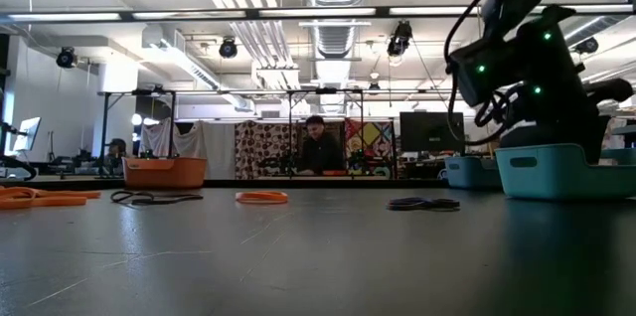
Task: Sort rubber bands into baskets
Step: Put the orange rubber band into the green bin
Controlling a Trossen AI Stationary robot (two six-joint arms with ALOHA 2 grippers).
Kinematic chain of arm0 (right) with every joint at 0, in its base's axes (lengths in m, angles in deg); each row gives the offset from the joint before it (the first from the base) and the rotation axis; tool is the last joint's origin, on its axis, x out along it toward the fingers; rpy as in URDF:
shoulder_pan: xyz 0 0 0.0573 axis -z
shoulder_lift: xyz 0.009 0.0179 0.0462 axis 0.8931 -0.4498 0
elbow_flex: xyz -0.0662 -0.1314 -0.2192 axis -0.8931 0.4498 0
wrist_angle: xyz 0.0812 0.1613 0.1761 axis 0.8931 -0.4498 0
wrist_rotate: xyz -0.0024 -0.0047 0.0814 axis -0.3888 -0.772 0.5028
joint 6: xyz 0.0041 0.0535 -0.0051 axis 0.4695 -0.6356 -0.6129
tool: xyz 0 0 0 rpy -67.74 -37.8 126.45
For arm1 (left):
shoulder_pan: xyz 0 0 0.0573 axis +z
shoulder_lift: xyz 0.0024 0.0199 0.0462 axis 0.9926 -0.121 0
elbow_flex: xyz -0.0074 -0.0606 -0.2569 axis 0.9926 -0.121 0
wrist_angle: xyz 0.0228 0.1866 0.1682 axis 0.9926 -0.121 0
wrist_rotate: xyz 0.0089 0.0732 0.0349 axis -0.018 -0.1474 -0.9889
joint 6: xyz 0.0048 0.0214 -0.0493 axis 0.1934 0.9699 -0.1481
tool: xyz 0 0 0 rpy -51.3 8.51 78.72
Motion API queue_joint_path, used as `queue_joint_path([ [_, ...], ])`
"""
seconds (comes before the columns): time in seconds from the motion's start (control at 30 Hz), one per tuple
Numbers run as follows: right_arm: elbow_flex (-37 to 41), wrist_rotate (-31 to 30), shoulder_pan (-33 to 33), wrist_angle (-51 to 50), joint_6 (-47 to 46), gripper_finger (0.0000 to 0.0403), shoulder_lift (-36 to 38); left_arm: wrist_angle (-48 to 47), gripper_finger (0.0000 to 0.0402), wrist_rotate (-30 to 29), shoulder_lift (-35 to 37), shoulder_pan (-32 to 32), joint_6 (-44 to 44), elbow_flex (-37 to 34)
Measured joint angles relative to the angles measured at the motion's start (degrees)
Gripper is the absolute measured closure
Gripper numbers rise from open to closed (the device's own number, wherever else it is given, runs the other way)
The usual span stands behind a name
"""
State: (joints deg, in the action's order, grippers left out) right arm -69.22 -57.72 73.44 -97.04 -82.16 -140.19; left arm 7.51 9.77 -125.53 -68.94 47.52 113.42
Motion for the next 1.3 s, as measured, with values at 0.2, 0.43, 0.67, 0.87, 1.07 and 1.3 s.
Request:
queue_joint_path([
  [0.2, -0.3, 0.7, 0.0, 0.9, 1.6, 0.0337, 0.1, -3.9, 0.0248, 0.0, 1.2, 0.0, 0.1, 3.2],
  [0.43, -4.8, -0.6, -0.9, -6.8, 1.1, 0.0246, 1.2, -5.4, 0.0248, 2.7, 5.3, 0.0, -0.1, 2.4],
  [0.67, -13.5, -8.5, -7.1, -1.9, -4.5, 0.0221, 1.3, -5.5, 0.0248, 11.2, 9.2, -0.4, -6.1, -3.0],
  [0.87, -16.9, -12.6, -15.4, 33.2, 26.1, 0.0226, -0.2, -6.1, 0.0248, 17.0, 12.1, -4.5, -10.6, -12.6],
  [1.07, -17.6, -10.5, -17.8, 60.6, 42.2, 0.0227, -9.9, -3.0, 0.0248, 16.5, 14.6, -12.8, -19.3, -20.7],
  [1.3, -26.8, -9.3, -16.6, 60.9, 42.0, 0.0227, -23.8, 11.7, 0.0248, 13.4, 17.7, -19.2, -25.4, -28.2],
])
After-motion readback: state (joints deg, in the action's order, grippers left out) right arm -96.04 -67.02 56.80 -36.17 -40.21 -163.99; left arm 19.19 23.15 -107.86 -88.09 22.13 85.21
